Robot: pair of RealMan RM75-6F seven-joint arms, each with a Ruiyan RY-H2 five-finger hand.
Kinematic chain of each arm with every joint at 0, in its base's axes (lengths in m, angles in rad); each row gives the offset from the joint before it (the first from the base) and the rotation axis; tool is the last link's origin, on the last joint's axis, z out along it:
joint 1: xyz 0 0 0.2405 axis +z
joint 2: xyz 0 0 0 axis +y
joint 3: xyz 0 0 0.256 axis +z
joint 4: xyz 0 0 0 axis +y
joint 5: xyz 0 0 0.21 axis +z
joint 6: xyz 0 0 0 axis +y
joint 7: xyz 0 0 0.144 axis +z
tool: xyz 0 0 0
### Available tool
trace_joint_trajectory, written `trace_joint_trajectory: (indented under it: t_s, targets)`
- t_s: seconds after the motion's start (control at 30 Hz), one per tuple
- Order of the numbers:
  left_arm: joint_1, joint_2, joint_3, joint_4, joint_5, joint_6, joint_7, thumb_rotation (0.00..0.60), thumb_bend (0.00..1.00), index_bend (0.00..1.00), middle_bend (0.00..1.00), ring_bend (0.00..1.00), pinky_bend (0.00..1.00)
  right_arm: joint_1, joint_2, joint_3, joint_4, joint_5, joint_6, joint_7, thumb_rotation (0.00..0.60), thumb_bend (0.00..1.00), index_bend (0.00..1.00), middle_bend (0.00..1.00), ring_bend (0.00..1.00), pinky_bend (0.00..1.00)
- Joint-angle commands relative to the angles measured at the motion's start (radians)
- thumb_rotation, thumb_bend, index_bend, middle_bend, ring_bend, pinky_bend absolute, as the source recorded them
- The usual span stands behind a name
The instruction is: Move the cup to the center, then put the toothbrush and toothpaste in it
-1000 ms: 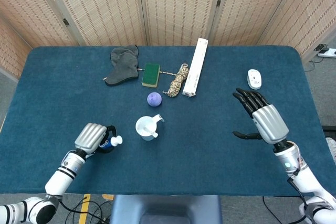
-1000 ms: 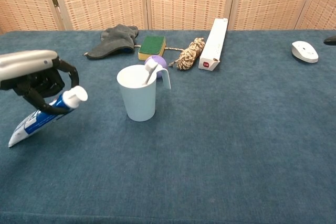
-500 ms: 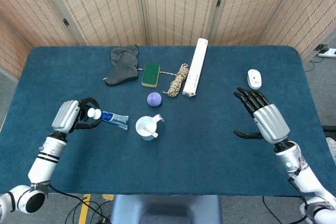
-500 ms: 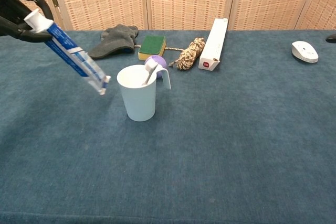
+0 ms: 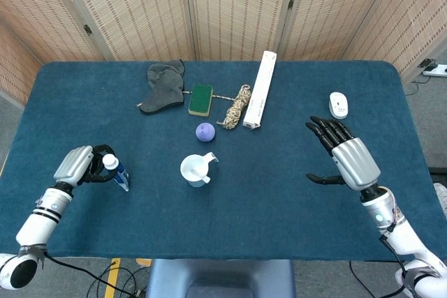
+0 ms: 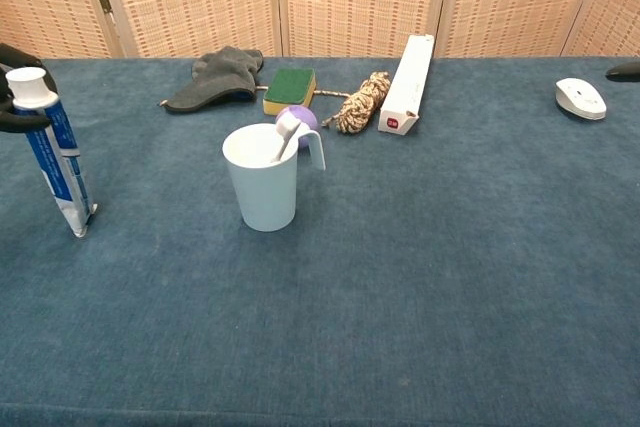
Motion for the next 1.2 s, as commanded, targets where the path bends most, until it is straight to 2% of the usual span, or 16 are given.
trace_joint_trajectory:
  t_s: [0.03,0.17,0.3,0.37,0.5,0.57,0.63,0.73,0.87,1.0,1.1,1.2]
  targets:
    - [0.007,0.011,0.000,-0.002,0.015,0.019,0.023,0.600,0.40,0.59,0.86,0.79,0.89,0.000,0.000,0.000,-0.002,0.000,-0.001,-0.002,0.600,0.00,0.00,0.06,0.12,0.14]
    - [0.012,0.018,-0.001,-0.012,-0.007,0.039,0.082,0.600,0.40,0.58,0.86,0.78,0.89,-0.001,0.000,-0.001,-0.001,-0.001,0.001,-0.001,0.600,0.00,0.00,0.06,0.12,0.14]
    - [0.003,0.060,0.009,-0.027,-0.051,-0.018,0.117,0.600,0.40,0.55,0.84,0.76,0.88,-0.005,0.004,-0.001,0.000,0.000,0.007,0.003,0.600,0.00,0.00,0.06,0.12,0.14]
    - [-0.004,0.084,0.020,-0.032,-0.066,-0.050,0.141,0.600,0.40,0.48,0.82,0.73,0.87,-0.006,0.005,-0.002,0.001,0.001,0.008,0.004,0.600,0.00,0.00,0.06,0.12,0.14]
    - [-0.025,0.148,0.039,-0.062,-0.130,-0.129,0.190,0.600,0.40,0.27,0.79,0.70,0.86,-0.009,0.007,-0.003,-0.001,0.001,0.011,0.003,0.600,0.00,0.00,0.06,0.12,0.14]
    - [-0.031,0.172,0.049,-0.073,-0.164,-0.142,0.227,0.600,0.40,0.21,0.78,0.70,0.85,-0.010,0.007,-0.003,-0.002,0.001,0.012,0.003,0.600,0.00,0.00,0.06,0.12,0.14]
    - [-0.037,0.196,0.057,-0.088,-0.197,-0.143,0.268,0.600,0.40,0.15,0.77,0.69,0.84,-0.010,0.007,-0.003,-0.002,0.001,0.012,0.003,0.600,0.00,0.00,0.06,0.12,0.14]
    - [-0.035,0.215,0.062,-0.118,-0.240,-0.087,0.342,0.600,0.39,0.09,0.76,0.69,0.84,-0.010,0.008,-0.002,-0.005,0.000,0.013,0.003,0.600,0.00,0.00,0.06,0.12,0.14]
    - [-0.029,0.195,0.062,-0.135,-0.249,-0.011,0.409,0.600,0.39,0.09,0.76,0.69,0.83,-0.009,0.008,-0.001,-0.006,-0.002,0.014,0.003,0.600,0.00,0.00,0.06,0.12,0.14]
    - [-0.043,0.182,0.073,-0.134,-0.260,-0.017,0.462,0.600,0.39,0.14,0.76,0.69,0.83,-0.010,0.006,-0.002,-0.004,-0.002,0.014,0.004,0.600,0.00,0.00,0.06,0.12,0.14]
    - [-0.062,0.180,0.082,-0.140,-0.313,-0.011,0.541,0.600,0.39,0.15,0.76,0.69,0.82,-0.011,0.008,-0.002,-0.004,-0.001,0.015,0.004,0.600,0.00,0.00,0.06,0.12,0.14]
    - [-0.074,0.179,0.077,-0.153,-0.352,-0.003,0.570,0.600,0.39,0.13,0.76,0.69,0.82,-0.013,0.010,-0.001,-0.006,0.001,0.017,0.005,0.600,0.00,0.00,0.06,0.12,0.14]
